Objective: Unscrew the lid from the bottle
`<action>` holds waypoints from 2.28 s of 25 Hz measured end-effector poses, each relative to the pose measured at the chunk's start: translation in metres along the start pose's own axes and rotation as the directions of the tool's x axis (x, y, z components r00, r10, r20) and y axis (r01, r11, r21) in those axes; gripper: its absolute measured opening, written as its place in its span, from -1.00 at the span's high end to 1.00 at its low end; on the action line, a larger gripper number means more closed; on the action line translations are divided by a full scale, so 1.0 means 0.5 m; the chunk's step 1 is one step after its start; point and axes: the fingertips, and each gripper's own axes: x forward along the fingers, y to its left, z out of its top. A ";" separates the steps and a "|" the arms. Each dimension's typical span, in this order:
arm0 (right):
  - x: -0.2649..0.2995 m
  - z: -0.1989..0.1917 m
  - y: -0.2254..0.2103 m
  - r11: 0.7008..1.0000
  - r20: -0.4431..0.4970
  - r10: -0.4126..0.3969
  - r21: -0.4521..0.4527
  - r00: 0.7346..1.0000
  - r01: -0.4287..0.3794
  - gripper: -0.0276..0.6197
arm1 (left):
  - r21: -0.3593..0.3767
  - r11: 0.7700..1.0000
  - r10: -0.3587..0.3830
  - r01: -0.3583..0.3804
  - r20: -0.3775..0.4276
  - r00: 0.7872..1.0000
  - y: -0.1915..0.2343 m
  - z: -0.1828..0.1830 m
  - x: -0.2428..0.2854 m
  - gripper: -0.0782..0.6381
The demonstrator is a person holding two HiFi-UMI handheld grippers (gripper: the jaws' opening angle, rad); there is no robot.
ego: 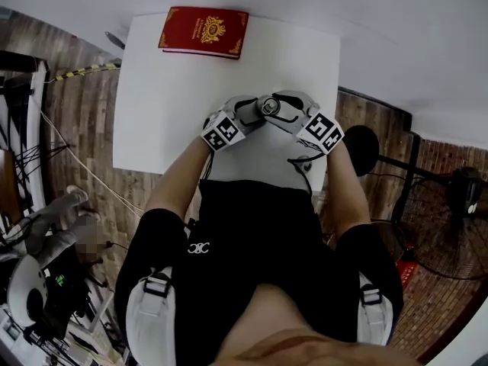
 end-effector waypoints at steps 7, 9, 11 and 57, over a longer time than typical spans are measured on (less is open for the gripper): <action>-0.019 0.043 -0.005 0.967 -0.036 0.218 -0.129 0.975 -0.220 0.16 | -0.002 1.000 0.002 -0.002 0.001 1.000 -0.001 0.003 -0.003 -0.17; -0.029 0.070 -0.009 0.962 -0.012 0.240 -0.135 0.971 -0.239 0.16 | -0.003 1.000 0.013 -0.013 0.004 1.000 0.001 0.002 -0.002 -0.17; -0.035 0.084 -0.016 0.965 0.017 0.232 -0.127 0.973 -0.228 0.16 | -0.010 1.000 0.025 -0.025 0.004 1.000 0.004 -0.001 0.000 -0.17; -0.275 0.210 -0.040 0.532 0.187 -0.845 0.404 0.502 0.744 0.16 | -0.270 0.688 0.725 -0.674 0.217 0.653 0.150 0.322 -0.508 0.63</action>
